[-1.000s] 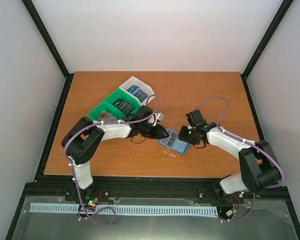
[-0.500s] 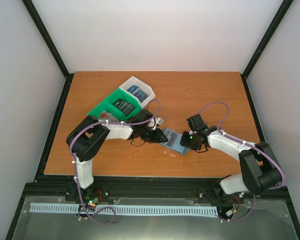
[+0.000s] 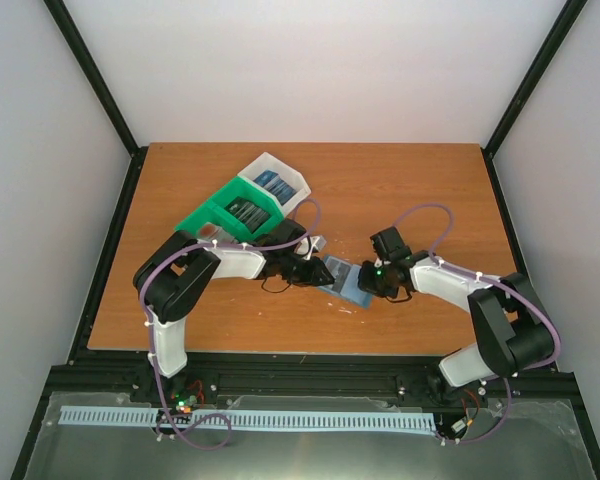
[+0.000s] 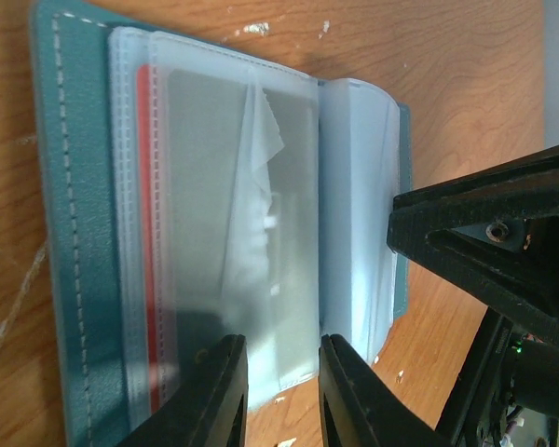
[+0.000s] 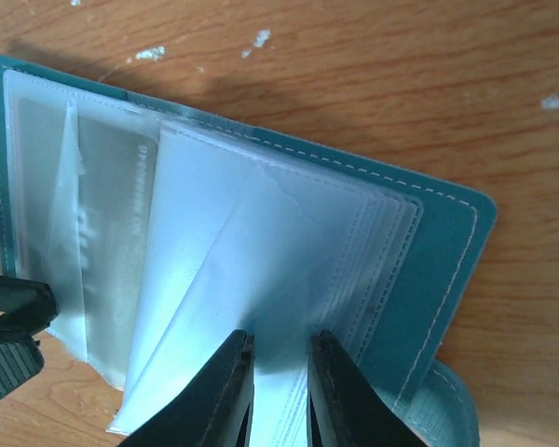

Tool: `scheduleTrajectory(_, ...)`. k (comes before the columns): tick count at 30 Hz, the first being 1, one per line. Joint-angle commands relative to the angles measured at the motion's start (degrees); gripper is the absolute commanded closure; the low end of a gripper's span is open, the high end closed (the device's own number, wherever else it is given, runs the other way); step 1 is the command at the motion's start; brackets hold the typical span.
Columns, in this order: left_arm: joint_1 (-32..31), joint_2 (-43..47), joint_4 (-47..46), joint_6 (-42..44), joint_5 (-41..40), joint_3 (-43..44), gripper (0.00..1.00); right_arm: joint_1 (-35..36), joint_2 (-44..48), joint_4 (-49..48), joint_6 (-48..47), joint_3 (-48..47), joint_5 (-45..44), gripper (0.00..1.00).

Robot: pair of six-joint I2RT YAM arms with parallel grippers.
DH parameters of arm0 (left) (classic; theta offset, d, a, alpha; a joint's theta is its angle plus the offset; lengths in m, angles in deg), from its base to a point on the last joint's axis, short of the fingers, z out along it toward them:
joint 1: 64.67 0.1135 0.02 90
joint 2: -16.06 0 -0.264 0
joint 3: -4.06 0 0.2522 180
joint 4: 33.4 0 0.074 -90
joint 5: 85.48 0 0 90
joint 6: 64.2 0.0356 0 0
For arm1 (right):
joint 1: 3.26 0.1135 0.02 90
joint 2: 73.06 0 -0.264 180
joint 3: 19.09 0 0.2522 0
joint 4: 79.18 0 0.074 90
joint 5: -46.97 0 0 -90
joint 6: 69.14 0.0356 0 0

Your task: Put the credit cards into the card holder

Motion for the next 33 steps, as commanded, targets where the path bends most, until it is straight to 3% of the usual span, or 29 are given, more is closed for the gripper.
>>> scheduleTrajectory(1,-0.1,-1.1,-0.4,-0.3,-0.7,-0.5,0.75,0.4,-1.8,-2.6,-0.5,-0.9,2.2,0.81)
scheduleTrajectory(8,-0.4,-1.1,0.1,-0.2,-1.4,0.0,0.79,0.4,-1.2,-4.2,-1.4,-2.0,4.2,0.78)
scheduleTrajectory(15,-1.3,0.8,0.6,0.0,-2.2,0.9,0.82,0.5,-0.7,-4.1,-2.0,-2.0,3.1,0.84)
scheduleTrajectory(23,-2.6,1.8,-1.0,1.1,0.9,2.4,0.73,0.5,-0.9,-4.6,-2.4,-1.7,2.8,0.86)
scheduleTrajectory(33,-2.7,0.5,-4.8,-1.4,4.7,1.8,0.70,0.5,-1.2,-5.2,-2.6,-1.3,3.1,0.85)
